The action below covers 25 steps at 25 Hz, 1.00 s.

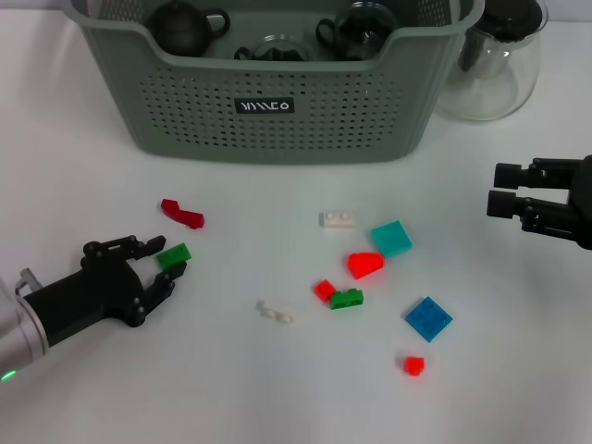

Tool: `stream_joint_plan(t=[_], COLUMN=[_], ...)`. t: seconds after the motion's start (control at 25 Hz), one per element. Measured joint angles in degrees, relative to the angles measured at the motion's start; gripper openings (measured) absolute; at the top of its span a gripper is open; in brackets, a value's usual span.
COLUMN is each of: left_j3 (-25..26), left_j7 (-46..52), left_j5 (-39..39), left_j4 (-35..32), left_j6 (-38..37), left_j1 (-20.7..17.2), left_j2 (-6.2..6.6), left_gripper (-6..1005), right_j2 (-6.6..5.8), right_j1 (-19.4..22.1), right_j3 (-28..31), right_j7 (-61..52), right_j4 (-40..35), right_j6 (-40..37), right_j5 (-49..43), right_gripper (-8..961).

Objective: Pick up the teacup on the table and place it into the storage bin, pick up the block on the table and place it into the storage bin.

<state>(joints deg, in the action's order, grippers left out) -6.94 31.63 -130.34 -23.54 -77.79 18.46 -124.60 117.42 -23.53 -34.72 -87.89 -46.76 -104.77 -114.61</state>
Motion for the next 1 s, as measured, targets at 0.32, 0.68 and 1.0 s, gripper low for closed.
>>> stream_joint_plan(t=[0.32, 0.68, 1.0], left_j3=[0.15, 0.44, 0.41], left_j7=[0.01, 1.58, 17.04], left_j5=[0.05, 0.2, -0.22], left_j4=[-0.01, -0.53, -8.23], left_j6=[0.31, 0.06, -11.24], left_j1=[0.12, -0.19, -0.73], left_j2=[-0.09, -0.11, 0.44], left_gripper=[382, 194, 190], right_j2=[-0.06, -0.09, -0.12], right_j1=[-0.08, -0.21, -0.69], right_j3=[0.0, 0.1, 0.26], right_j7=[0.0, -0.06, -0.36], right_j4=[0.43, 0.44, 0.44], right_j6=[0.0, 0.0, -0.2], right_j5=[0.0, 0.0, 0.0], right_gripper=[485, 486, 486])
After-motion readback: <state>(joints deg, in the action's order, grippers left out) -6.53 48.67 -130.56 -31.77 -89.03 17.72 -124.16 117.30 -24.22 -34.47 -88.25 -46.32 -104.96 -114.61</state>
